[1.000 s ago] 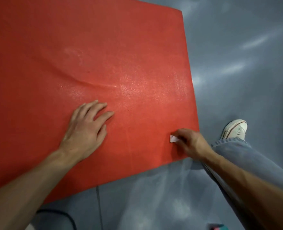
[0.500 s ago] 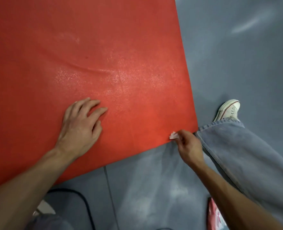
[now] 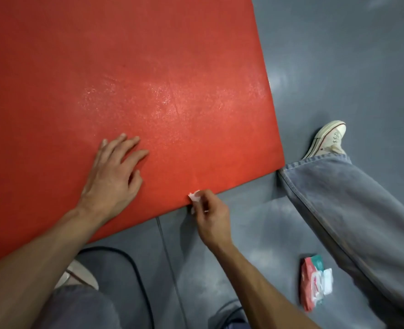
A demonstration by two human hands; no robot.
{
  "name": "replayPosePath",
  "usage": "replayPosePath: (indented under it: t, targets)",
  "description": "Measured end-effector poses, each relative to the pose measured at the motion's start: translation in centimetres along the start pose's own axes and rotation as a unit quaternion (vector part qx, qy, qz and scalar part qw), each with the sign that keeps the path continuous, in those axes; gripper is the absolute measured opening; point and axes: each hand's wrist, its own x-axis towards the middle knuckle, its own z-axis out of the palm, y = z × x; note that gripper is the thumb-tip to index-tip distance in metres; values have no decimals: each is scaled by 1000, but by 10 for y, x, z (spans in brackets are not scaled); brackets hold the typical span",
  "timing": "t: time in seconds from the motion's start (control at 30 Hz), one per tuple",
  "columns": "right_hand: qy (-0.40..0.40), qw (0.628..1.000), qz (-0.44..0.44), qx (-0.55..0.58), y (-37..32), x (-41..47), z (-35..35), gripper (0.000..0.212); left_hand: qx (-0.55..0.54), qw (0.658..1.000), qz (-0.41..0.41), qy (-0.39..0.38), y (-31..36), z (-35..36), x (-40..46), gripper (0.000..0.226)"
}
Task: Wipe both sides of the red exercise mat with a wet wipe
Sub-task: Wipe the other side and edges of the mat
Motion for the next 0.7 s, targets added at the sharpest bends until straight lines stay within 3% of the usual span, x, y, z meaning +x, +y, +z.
replayPosePath:
  t: [0.17,0.27,0.37,0.47,0.57,0.63,0.7]
  targets:
    - [132,982,107,-83,50,40,-68,21,0,1000,1,-1,-6,-5,-13,47]
    - [179,973,117,-90,48,52,-70,17,8,1000,5,-5,-8,-7,-17,48]
    - [177,980,81,-47,23,31,-19,21,17,1000,5,-8,-10,-8,-20,48]
    - [93,995,37,-1,-4,-8,24,28,26,999,9,-18,-12,-7,-21,49]
    - [40,999,11,5,-1,-7,13,29,32,999,12,-21,-14,-7,-22,49]
    - [75,996,25,-36,20,11,-19,29,29,999,15,-21,-14,-7,-22,49]
    - [163,979,103,-59,45,33,-58,27,29,999,10,-22,-13,-7,-23,49]
